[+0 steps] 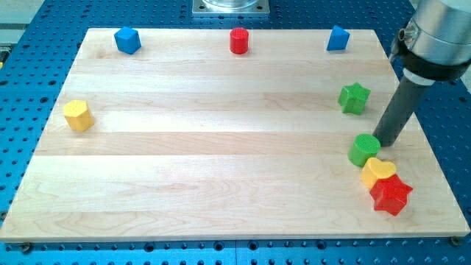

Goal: Slide the green star downwards

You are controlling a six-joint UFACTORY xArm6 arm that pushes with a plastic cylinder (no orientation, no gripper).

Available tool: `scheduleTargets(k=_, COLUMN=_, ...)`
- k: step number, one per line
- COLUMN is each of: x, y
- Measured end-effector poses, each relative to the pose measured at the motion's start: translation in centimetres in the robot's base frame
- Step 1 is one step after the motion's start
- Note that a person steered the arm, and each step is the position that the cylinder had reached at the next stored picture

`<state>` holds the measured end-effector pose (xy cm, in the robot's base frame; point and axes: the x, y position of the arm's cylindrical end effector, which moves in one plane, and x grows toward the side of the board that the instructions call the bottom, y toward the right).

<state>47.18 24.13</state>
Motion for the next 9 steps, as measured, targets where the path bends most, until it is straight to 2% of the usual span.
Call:
scheduleTargets(k=1, x=-6.2, y=2.0)
scheduleTargets(k=2, x=-11.0, y=-1.2)
scheduleTargets(k=4, x=-7.2, y=-3.2)
scheduleTargets(k=5, x=-9.3, y=-3.7)
scheduleTargets(k=7, x=-6.1, y=-5.0)
scheduleTargets(k=8, x=-8.3, y=-5.8)
scheduleTargets(k=9, x=-8.5, y=-8.7)
